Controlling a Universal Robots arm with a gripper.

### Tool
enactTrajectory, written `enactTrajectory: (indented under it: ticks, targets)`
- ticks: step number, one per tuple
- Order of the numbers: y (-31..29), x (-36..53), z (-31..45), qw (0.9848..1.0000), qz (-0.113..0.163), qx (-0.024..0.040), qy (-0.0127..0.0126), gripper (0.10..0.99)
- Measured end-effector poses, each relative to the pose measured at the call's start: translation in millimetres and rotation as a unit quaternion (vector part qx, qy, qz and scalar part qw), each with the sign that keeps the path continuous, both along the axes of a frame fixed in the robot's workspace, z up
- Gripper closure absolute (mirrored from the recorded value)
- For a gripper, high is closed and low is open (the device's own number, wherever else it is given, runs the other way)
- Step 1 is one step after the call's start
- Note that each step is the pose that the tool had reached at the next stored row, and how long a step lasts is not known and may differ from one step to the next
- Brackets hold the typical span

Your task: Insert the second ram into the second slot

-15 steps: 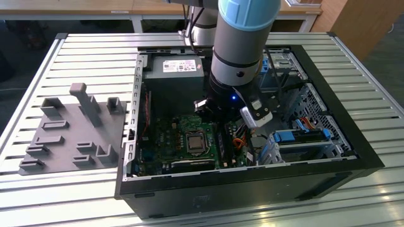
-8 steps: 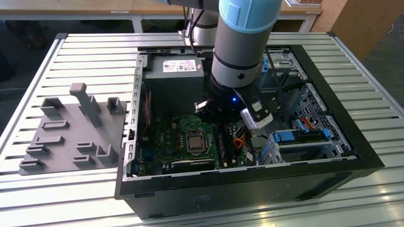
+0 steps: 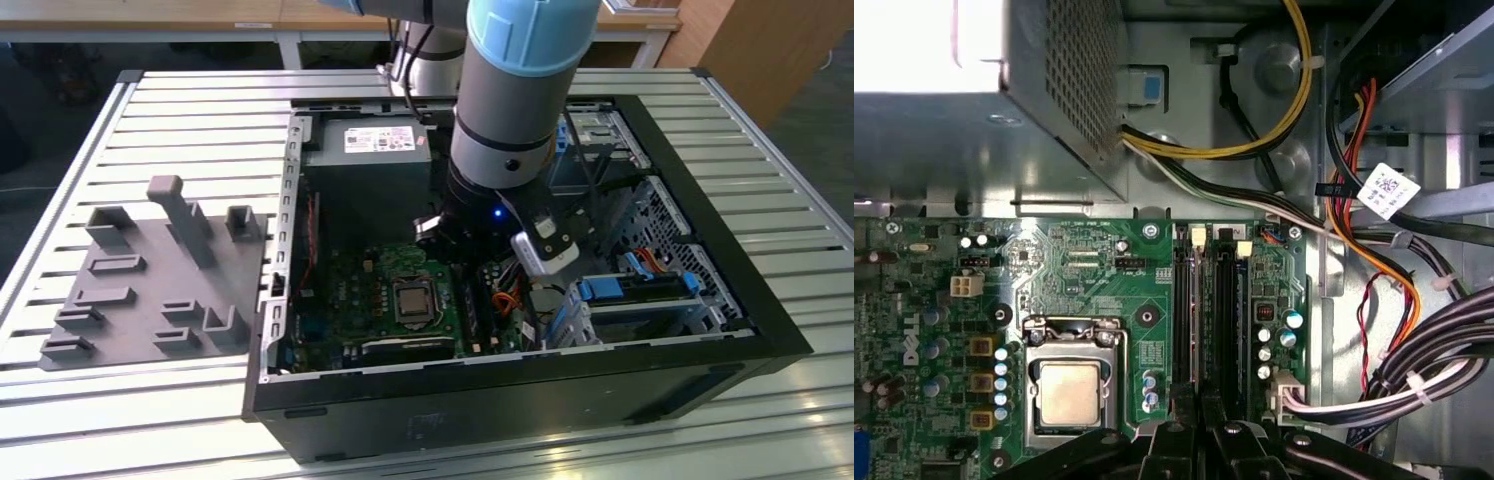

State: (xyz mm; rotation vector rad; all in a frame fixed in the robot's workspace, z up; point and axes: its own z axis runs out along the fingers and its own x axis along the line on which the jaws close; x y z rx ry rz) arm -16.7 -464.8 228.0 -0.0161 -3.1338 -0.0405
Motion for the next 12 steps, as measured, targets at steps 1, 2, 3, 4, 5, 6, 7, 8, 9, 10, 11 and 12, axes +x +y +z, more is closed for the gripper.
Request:
enactTrajectory:
  ticks: [1, 2, 3, 4, 5, 6, 7, 8, 9, 10, 11, 12]
  targets:
    - [0.0, 0.1, -0.7, 1.0, 0.0, 0.0, 0.0, 0.949]
    - [0.0, 0.1, -1.3, 1.0, 0.0, -0.0001, 0.0001, 0.949]
    - [0.0, 0.1, -1.8, 1.0, 0.0, -0.0001, 0.0001, 0.949]
    - [0.0, 0.1, -2.3, 1.0, 0.0, -0.0001, 0.0001, 0.949]
    - [0.0, 0.2, -2.7, 1.0, 0.0, -0.0002, 0.0001, 0.949]
    - [0.0, 0.4, -3.0, 1.0, 0.0, -0.0002, 0.0001, 0.949]
    - [0.0, 0.6, -3.2, 1.0, 0.0, -0.0002, 0.0001, 0.949]
    - [0.0, 0.7, -3.4, 1.0, 0.0, -0.0002, 0.0001, 0.949]
    - [0.0, 0.8, -3.7, 1.0, 0.0, -0.0002, 0.0001, 0.949]
    - [0.0, 0.9, -3.8, 1.0, 0.0, -0.0003, 0.0001, 0.949]
    - [0.0, 1.0, -3.8, 1.0, 0.0, -0.0003, 0.0001, 0.949]
    - [-0.1, 1.2, -4.0, 1.0, 0.0, -0.0003, 0.0001, 0.949]
